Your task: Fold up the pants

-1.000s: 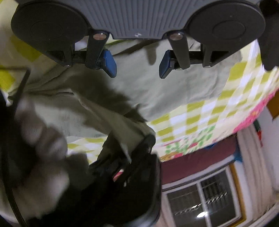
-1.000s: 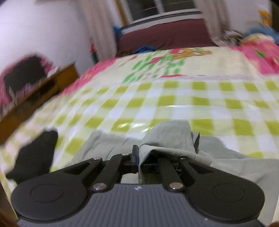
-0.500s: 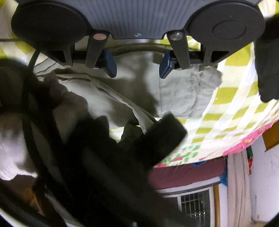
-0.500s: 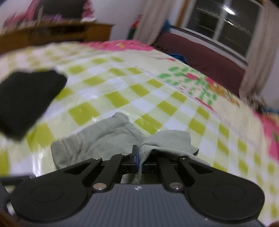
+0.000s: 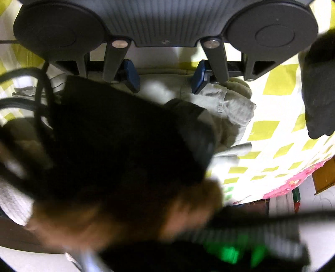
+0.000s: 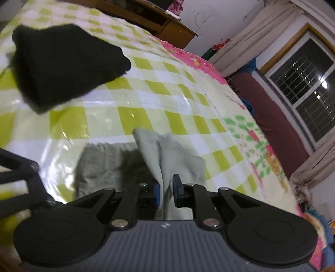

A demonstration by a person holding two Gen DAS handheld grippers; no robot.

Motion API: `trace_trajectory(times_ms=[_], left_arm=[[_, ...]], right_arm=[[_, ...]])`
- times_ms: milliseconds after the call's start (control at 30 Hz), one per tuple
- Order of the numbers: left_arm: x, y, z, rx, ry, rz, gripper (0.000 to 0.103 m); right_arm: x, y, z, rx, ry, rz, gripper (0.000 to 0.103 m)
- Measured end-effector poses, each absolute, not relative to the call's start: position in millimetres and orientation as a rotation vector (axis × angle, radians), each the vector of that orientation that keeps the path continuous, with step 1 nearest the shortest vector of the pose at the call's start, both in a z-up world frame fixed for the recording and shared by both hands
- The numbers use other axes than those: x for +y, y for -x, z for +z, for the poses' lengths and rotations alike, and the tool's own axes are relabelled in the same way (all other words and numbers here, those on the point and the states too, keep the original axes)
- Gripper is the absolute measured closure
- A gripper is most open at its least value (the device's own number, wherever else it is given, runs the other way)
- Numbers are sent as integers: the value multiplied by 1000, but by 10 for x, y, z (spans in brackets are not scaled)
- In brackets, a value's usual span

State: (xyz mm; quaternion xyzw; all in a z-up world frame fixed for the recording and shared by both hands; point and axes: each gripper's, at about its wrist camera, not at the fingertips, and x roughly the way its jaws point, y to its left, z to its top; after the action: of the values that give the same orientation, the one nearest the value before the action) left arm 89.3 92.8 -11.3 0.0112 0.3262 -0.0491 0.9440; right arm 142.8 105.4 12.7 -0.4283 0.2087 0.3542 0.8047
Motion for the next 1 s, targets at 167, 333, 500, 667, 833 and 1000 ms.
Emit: trace_trajectory(times_ms=[167,333,500,667,833,1000], left_arm=[[998,-826,-81,662,-12,-90,35],[989,-794,-96,666,-26,-77,35],[975,-782,-107,669,-45,-76,35],[958,-762,-104,670,-60,-82,35],[1030,-797,-108,682,-26,-80,35],[1033,-787,-117,671,-34,-87,33]], right_arm=[[967,-1399,222,496,788,785,84],[803,-1378,340,519,688,797,80],[956,-1454,246,550,721,812,70],[1186,-1579,62,597,719,820,64],[1168,-1610,55,639,671,796,100],[1090,-1246,203,473,792,896,100]])
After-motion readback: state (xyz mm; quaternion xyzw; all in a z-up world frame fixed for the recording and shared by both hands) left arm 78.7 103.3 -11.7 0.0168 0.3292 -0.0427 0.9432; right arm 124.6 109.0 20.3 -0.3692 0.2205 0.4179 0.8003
